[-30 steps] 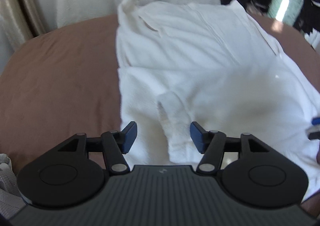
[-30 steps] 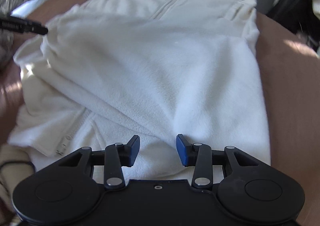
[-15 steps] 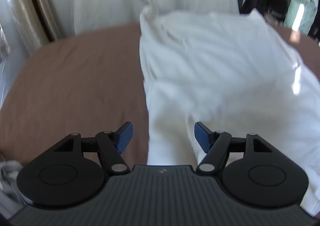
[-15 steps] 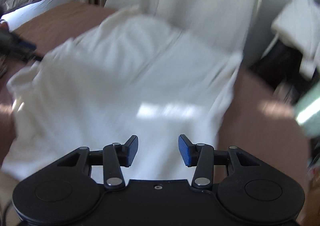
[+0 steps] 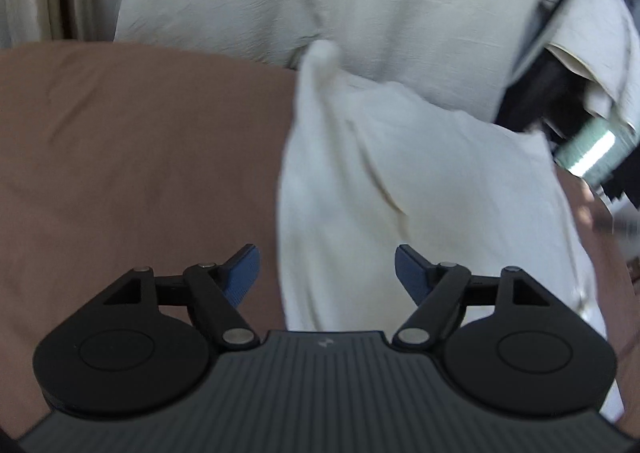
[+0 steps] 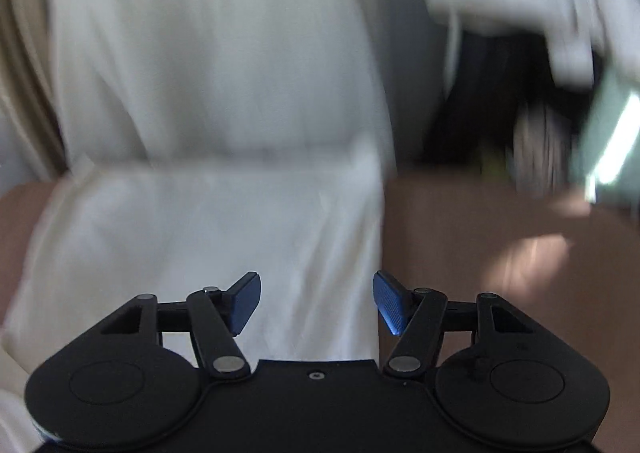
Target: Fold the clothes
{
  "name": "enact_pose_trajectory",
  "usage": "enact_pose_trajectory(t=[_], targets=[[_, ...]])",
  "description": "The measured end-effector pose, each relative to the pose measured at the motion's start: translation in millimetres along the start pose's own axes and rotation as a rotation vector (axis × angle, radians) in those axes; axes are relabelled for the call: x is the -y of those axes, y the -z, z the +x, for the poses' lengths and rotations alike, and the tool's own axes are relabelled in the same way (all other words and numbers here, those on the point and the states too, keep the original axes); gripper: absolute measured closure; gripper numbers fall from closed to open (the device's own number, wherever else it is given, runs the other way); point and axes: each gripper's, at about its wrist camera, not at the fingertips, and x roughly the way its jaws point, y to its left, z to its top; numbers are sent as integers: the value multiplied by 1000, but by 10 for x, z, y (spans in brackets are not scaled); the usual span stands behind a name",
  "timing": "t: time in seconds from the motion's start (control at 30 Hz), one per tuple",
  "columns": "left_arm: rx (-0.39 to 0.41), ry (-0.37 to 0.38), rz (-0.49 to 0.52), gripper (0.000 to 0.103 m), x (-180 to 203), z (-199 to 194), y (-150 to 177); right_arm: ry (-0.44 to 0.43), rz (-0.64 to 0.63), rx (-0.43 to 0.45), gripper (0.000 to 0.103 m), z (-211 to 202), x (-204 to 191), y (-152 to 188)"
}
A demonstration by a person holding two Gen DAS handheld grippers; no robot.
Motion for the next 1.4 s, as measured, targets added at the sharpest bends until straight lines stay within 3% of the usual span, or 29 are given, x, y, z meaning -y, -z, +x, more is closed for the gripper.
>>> enact_pose_trajectory(t=[0.1,0.17,0.27,0.3,0.37,0.5,0.53,0.57,0.6,0.67,0.77,0.8,0.9,1.1,1.2,1.4], targets=[[16,25,-35,29,-145,319,-158,-76,111,-64,37,261,296,320],[20,57,-55,29,-215,509,-282,-99,149,-61,36,320,451,357],[-77,3,-126,29,-261,844,-517,-137,189,-86,36,484,654,255],[-99,-7,-138,29,-241,941,-585,-141,173,-120,35,581,689,206],[-68,15,-112,27,-148,1033,-671,-132,128,-184,35,788,714,93],[-46,35,-102,27,-14,1237,-754,-89,66,-142,29,973,537,-35],[-37,44,-100,35,20,1274,-756,-79,71,-134,27,1009,496,-65],[-29,51,-97,67,55,1304,-758,-67,72,-124,26,1048,449,-101],[-26,52,-94,86,89,1313,-758,-46,60,-107,26,1095,380,-151],[-12,57,-83,90,161,1316,-754,-2,-3,-69,32,1179,257,-199],[73,80,-18,90,305,1160,-696,35,-152,-65,68,1226,53,-243],[93,90,14,91,377,1094,-672,33,-162,-55,91,1181,15,-253],[127,132,33,91,534,891,-617,18,-167,-10,93,1010,-57,-263],[162,335,-103,96,609,388,-448,-96,-68,130,94,432,-37,-166],[180,313,-27,96,742,84,-319,-163,-35,180,94,129,-63,-144],[218,361,-37,96,731,-598,107,-331,57,283,94,-667,-25,174]])
